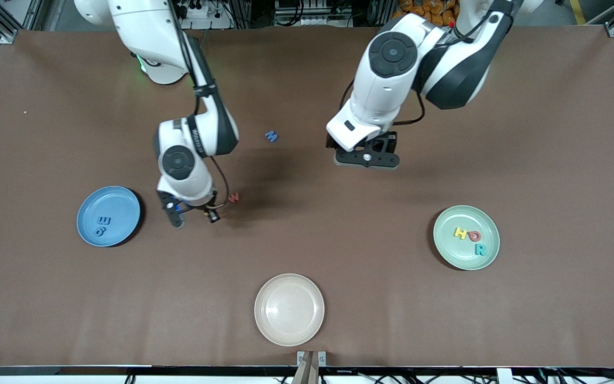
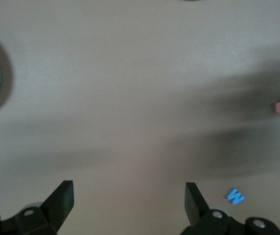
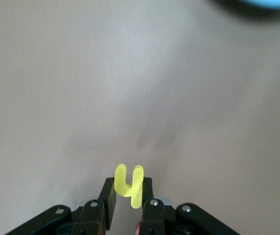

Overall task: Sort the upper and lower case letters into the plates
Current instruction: 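Drop the yellow h on the blue plate while the left gripper reaches the W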

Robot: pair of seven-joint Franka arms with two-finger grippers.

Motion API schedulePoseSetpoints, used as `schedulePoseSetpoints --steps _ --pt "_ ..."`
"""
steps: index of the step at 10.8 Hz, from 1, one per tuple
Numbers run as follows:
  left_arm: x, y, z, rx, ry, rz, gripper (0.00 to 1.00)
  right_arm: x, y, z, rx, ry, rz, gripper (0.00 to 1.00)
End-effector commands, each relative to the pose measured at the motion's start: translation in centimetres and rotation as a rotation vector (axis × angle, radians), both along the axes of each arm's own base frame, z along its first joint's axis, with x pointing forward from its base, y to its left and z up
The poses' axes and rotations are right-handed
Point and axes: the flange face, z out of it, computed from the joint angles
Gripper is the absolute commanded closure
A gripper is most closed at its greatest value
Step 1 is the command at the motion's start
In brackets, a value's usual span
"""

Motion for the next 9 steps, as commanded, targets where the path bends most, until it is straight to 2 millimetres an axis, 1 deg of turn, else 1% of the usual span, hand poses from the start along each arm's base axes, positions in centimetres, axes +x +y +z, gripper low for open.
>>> schedulePoseSetpoints --steps 1,2,3,4,5,7,8,9 --pt "-3.0 -5.5 -3.6 -0.008 0.017 -0.028 0.0 1.1 -5.2 2.1 -0.03 0.043 0.114 1.0" --pt "-3.8 -7.4 -4.2 -0.016 -0.045 -0.093 0.0 1.6 -8.2 2.6 -0.041 0.069 0.157 1.0" --pt "-5.5 -9.9 -5.6 -0.031 -0.067 -0.149 0.0 2.1 -11.7 2.8 -0.041 0.095 0.197 1.0" --pt "-7.6 -12.5 -7.2 -0.058 -0.077 -0.203 0.0 2.4 -15.1 2.7 -0.03 0.123 0.229 1.0" --pt "-9.3 -14.4 -9.1 -0.067 -0.087 -0.258 0.0 2.4 -18.5 2.5 -0.018 0.147 0.26 1.0" --pt "-12.9 -17.9 -13.0 -0.061 -0.107 -0.429 0.0 2.3 -26.3 2.3 0.019 0.175 0.348 1.0" --pt "-14.2 -19.5 -15.1 -0.065 -0.102 -0.482 0.0 1.9 -28.9 2.1 0.04 0.197 0.369 0.94" --pt "-14.9 -20.6 -16.7 -0.055 -0.104 -0.526 0.0 1.7 -29.3 2.0 0.049 0.205 0.369 0.46"
